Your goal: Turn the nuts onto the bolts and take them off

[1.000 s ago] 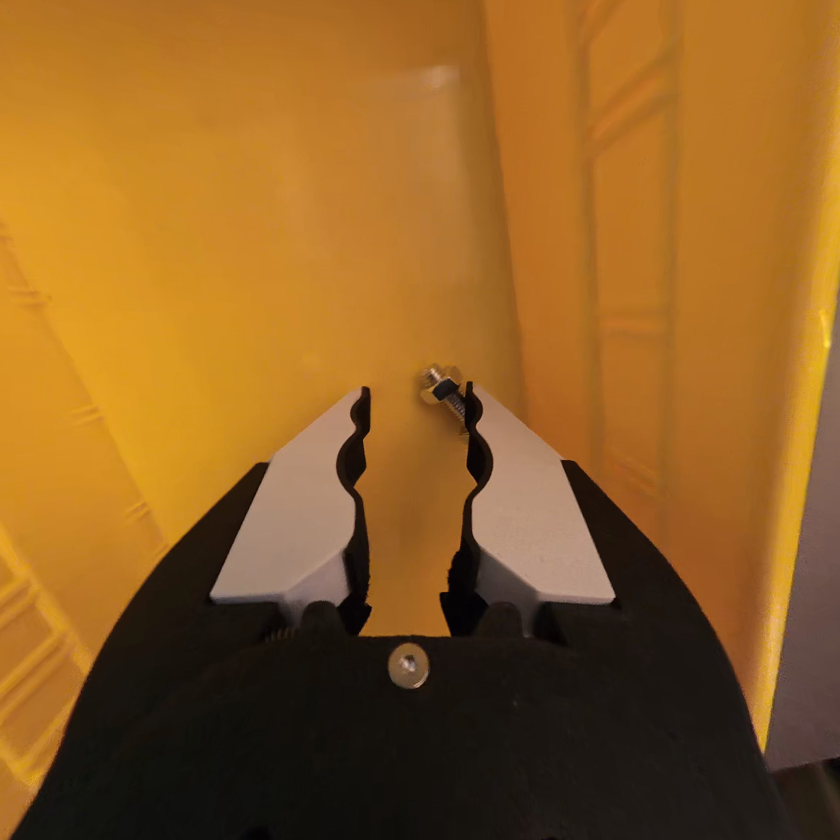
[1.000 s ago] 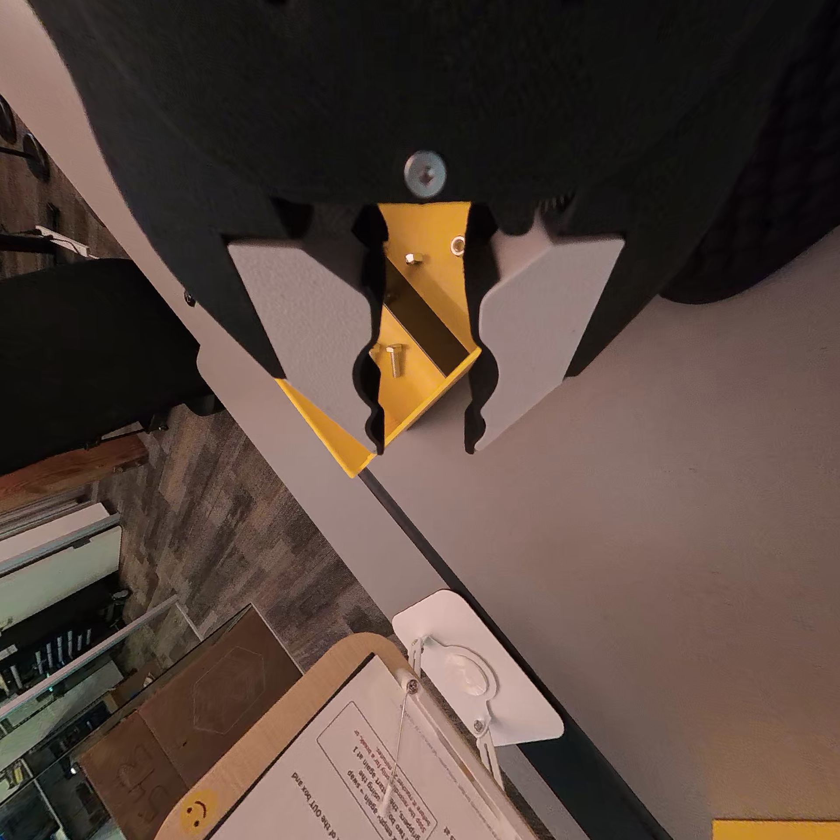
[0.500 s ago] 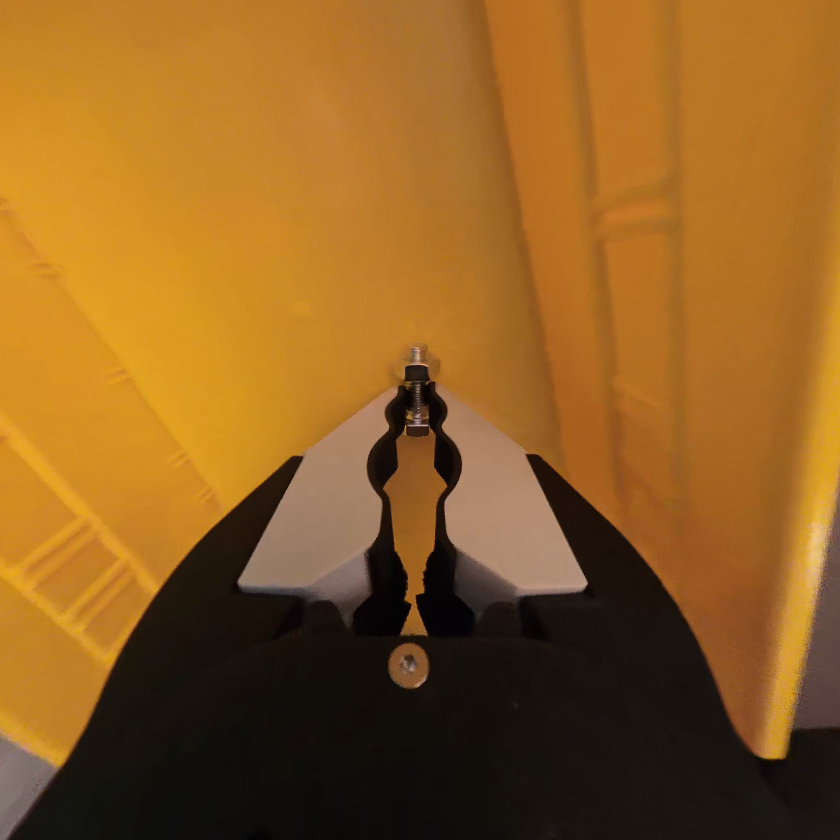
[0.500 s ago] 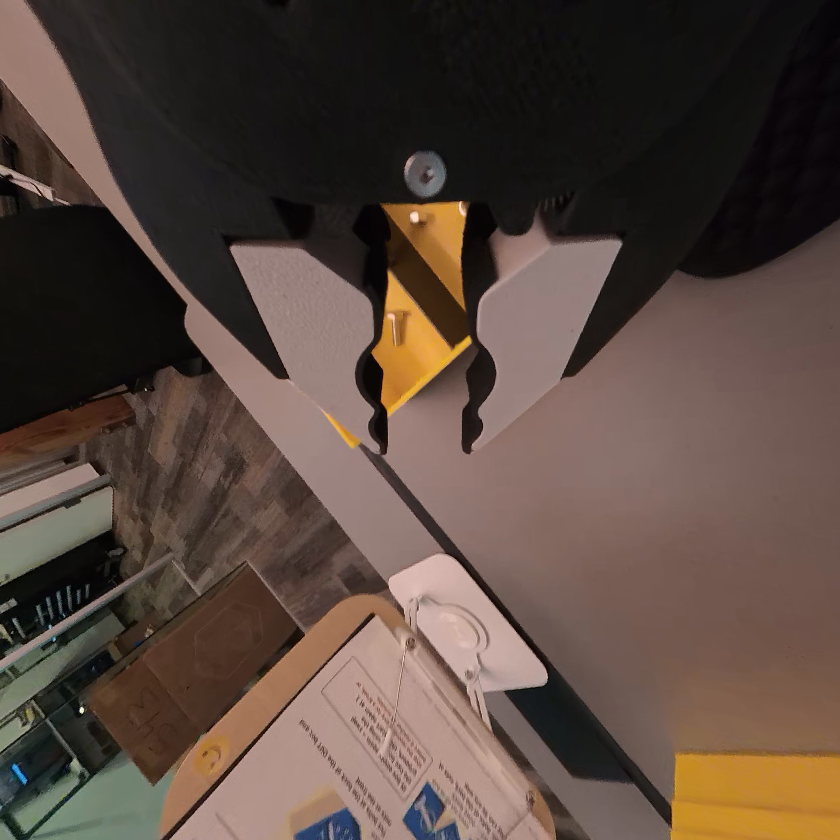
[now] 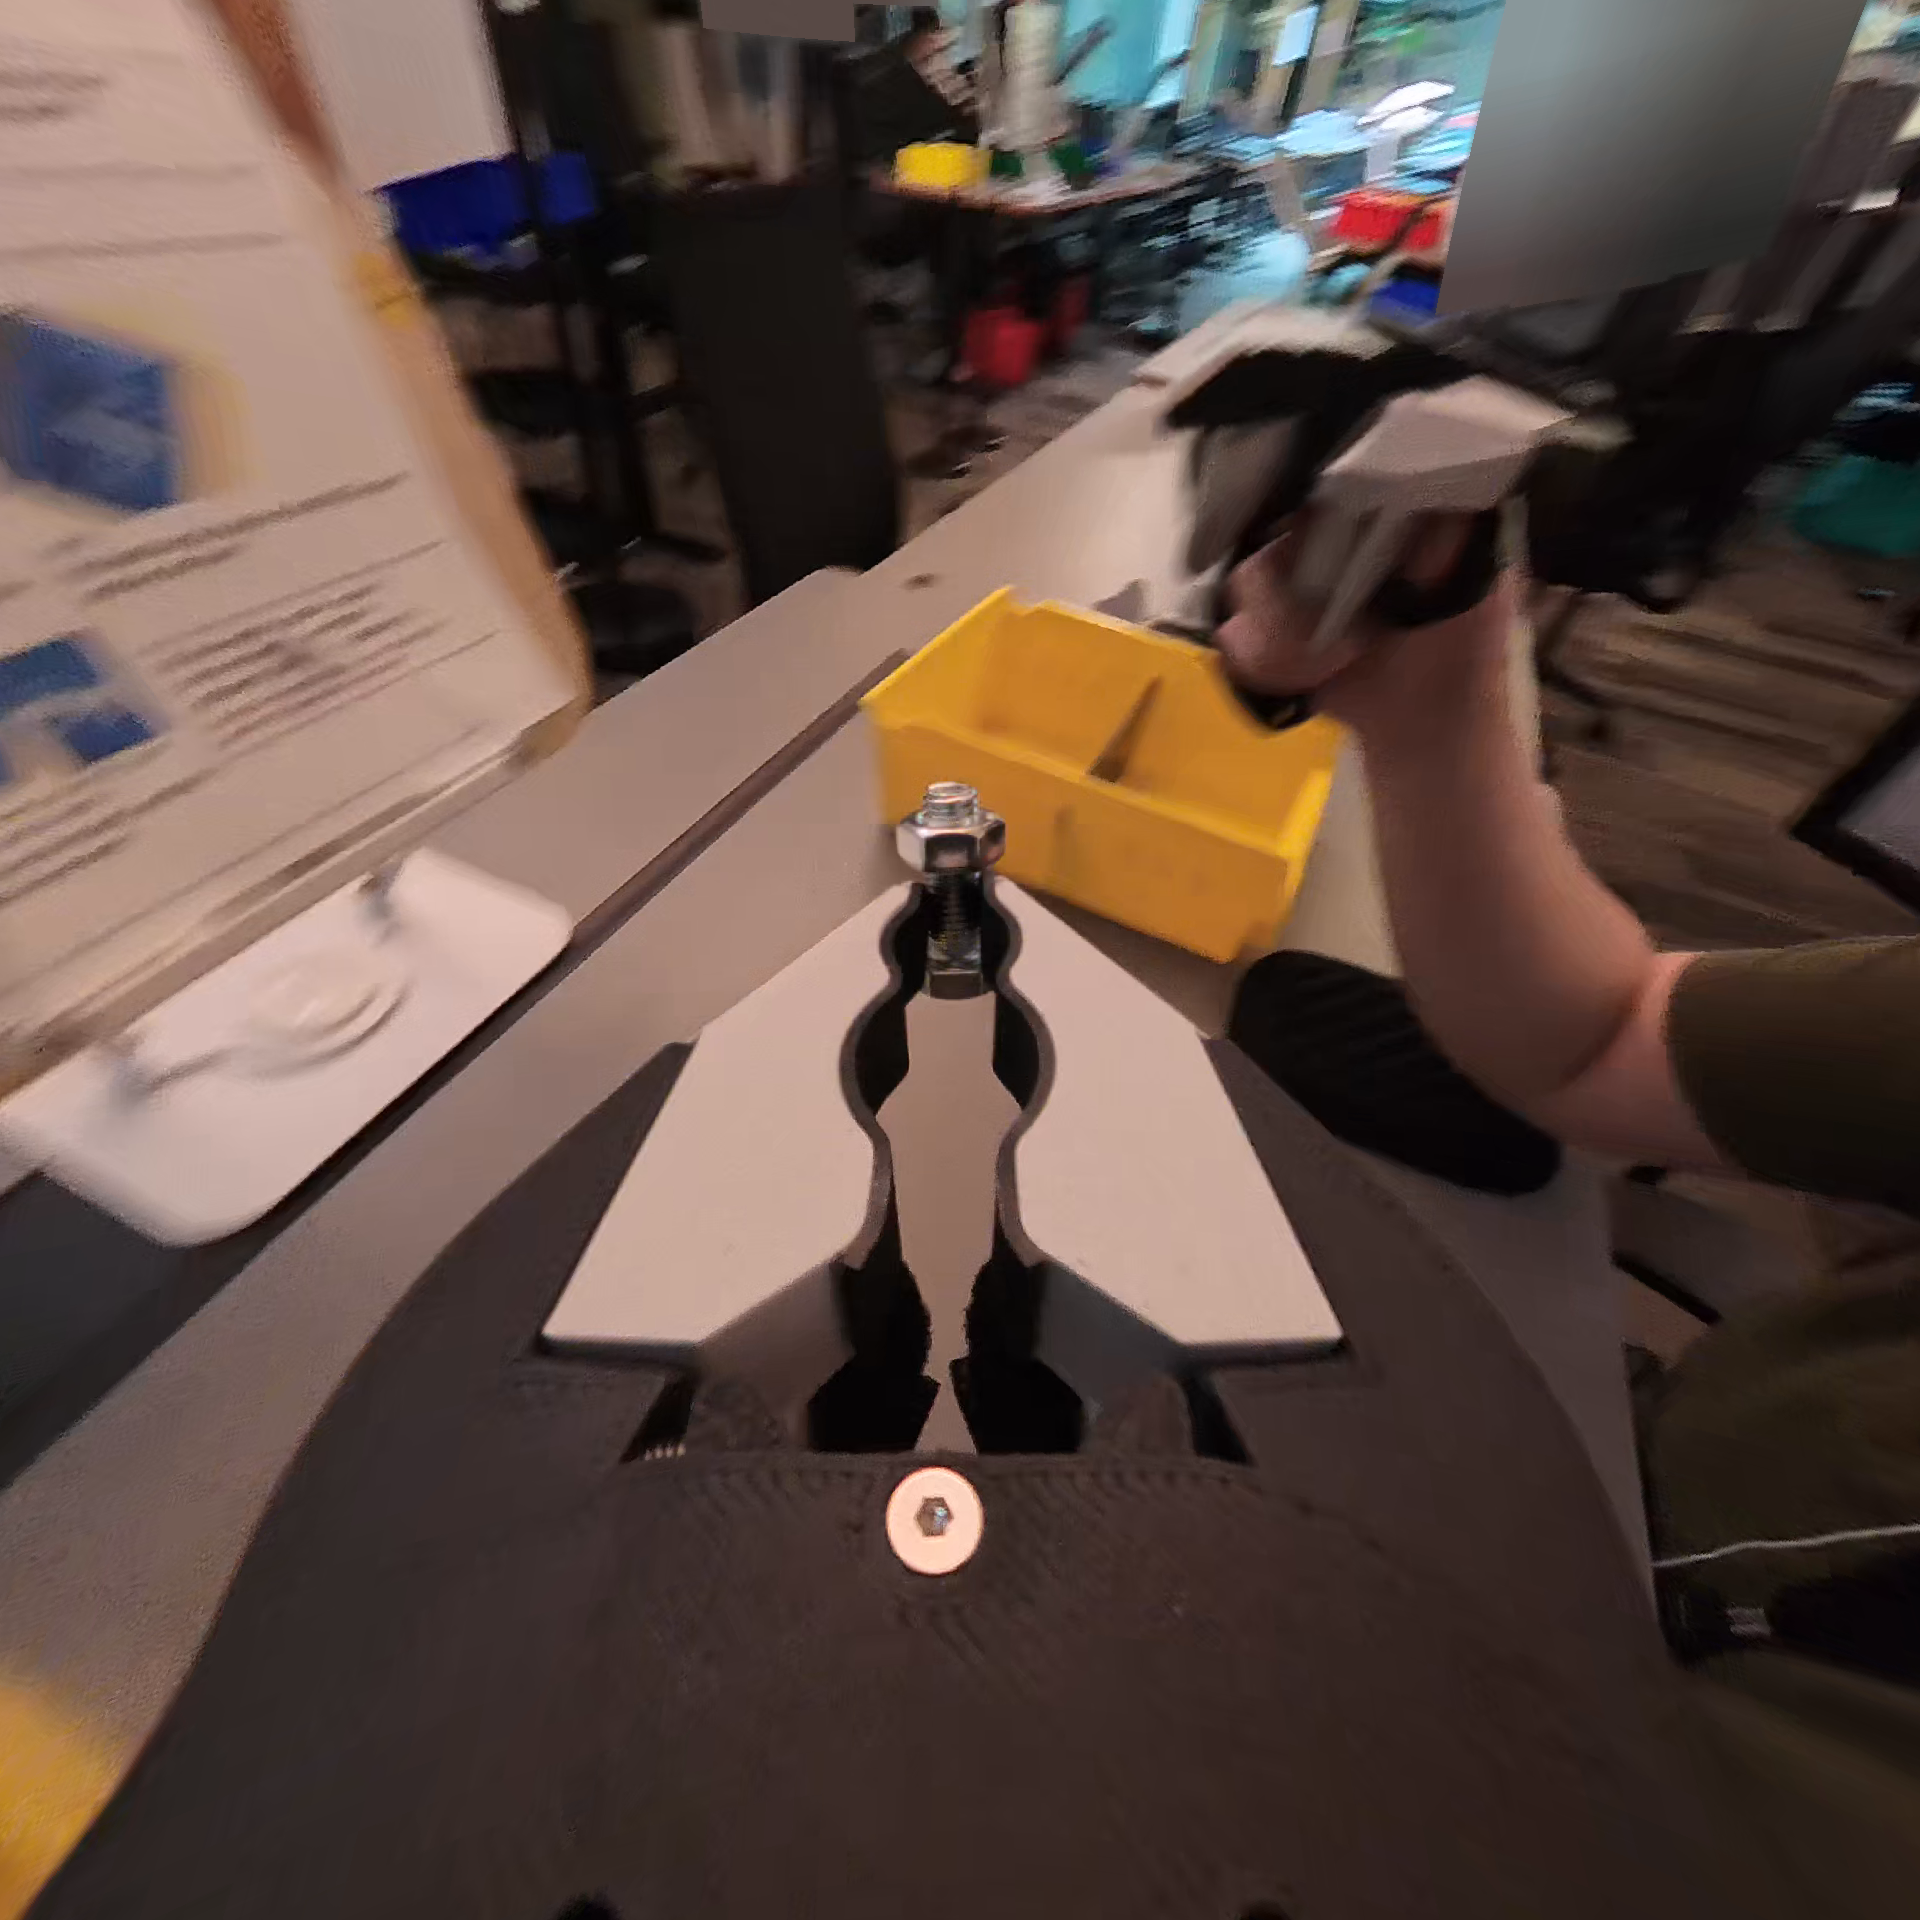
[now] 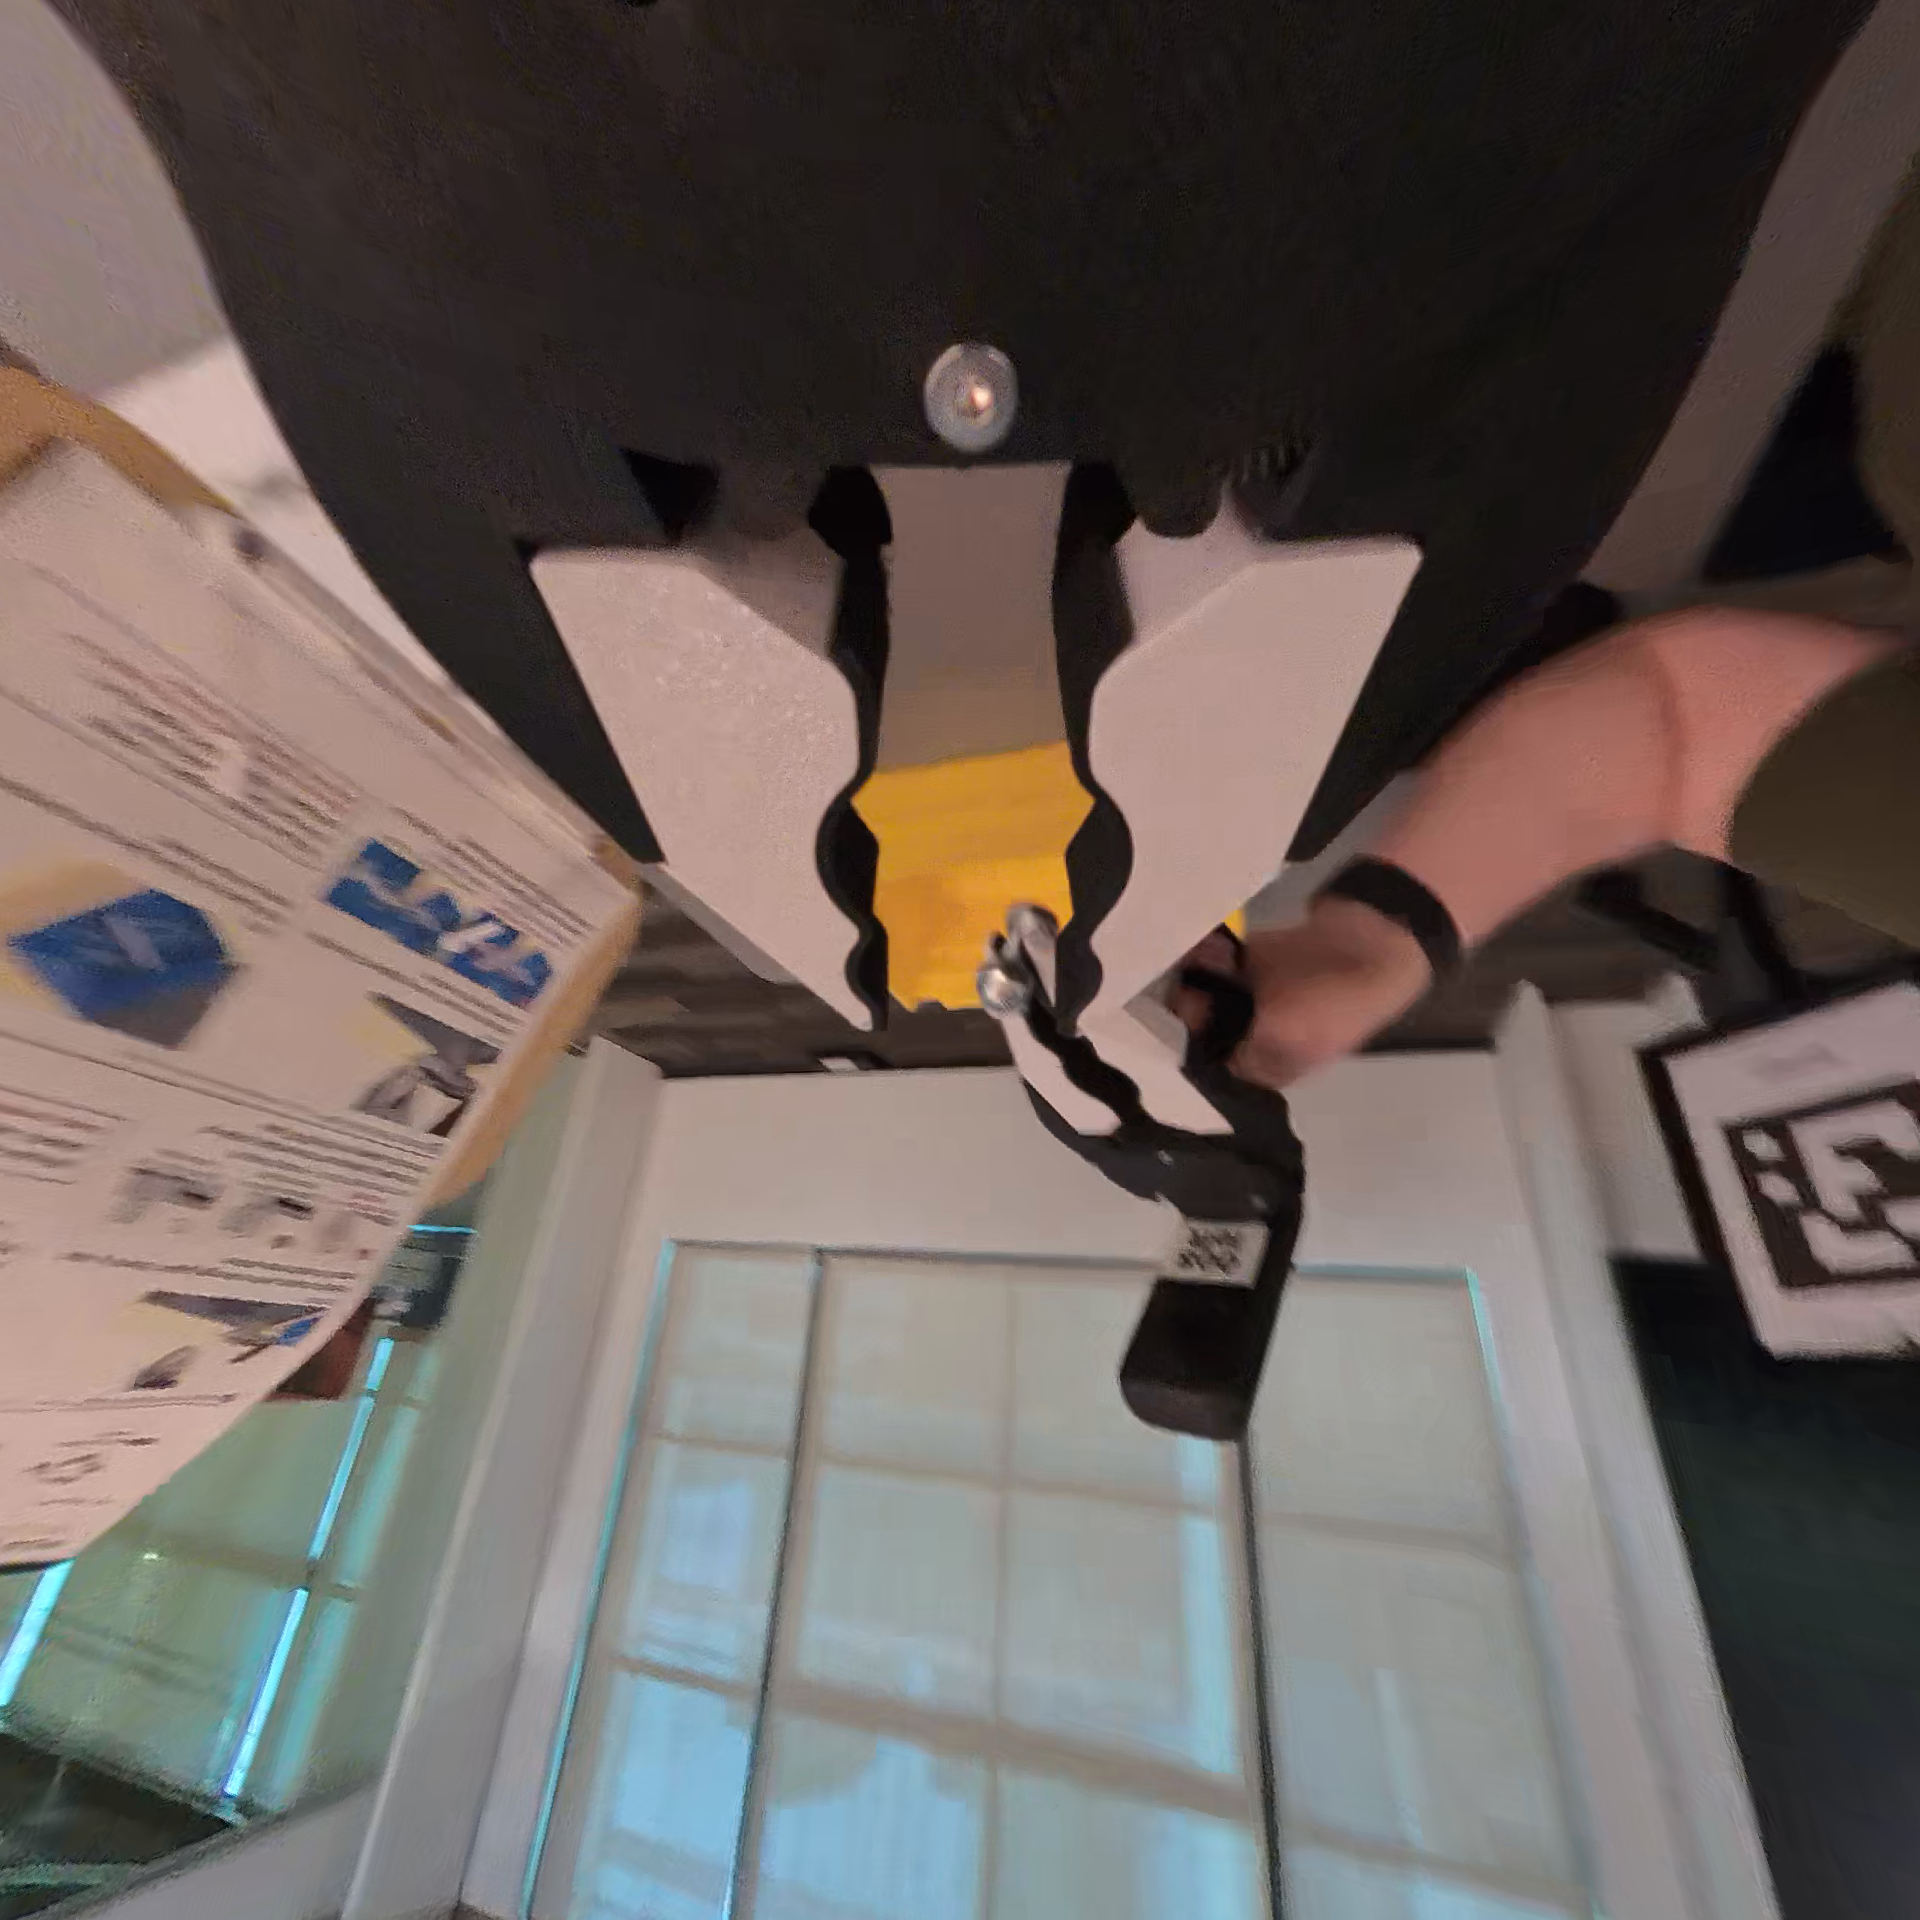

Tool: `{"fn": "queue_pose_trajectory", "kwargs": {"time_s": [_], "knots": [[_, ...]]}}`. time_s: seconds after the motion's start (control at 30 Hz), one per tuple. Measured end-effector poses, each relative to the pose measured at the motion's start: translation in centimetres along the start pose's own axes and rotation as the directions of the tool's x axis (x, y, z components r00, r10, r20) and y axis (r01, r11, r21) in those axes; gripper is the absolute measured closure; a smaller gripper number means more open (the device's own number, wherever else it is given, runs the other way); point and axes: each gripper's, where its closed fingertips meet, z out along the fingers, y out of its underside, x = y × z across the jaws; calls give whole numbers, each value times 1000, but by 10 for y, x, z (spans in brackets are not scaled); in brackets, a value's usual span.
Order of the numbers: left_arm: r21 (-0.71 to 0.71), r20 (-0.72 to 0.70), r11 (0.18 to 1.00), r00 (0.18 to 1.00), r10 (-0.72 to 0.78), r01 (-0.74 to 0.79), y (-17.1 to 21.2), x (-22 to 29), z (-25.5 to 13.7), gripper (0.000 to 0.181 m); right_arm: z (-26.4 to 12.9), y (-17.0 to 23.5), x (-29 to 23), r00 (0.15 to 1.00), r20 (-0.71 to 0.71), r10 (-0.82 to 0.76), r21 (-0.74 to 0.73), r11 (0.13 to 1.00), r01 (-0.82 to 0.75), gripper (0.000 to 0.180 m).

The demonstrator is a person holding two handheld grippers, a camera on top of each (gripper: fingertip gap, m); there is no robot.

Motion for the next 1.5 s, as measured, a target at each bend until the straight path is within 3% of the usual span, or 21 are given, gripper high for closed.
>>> {"fn": "queue_pose_trajectory", "kwargs": {"time_s": [0.13,0.27,0.37,1.0,1.17,1.27,1.5], "knots": [[58,-165,998,985,40,-31,-15,34,47,173,8,31,6,991,67,119,-46,992,-116,151],[53,-272,999,962,20,-6,-13,43,66,173,4,38,11,971,141,192,-7,981,-193,154],[61,-290,998,957,11,7,-9,40,66,173,5,43,13,961,174,217,-8,976,-219,168],[39,-352,999,936,24,-11,2,46,56,173,14,53,-4,916,290,277,-39,960,-278,173],[9,-403,997,913,-62,72,4,44,55,141,13,50,-5,912,302,279,-24,958,-286,172],[-4,-454,994,885,-99,109,6,47,55,132,11,48,-10,903,334,270,-20,960,-279,172],[-15,-506,995,858,-90,95,13,56,61,153,7,45,-9,898,351,266,-2,959,-283,172]]}}
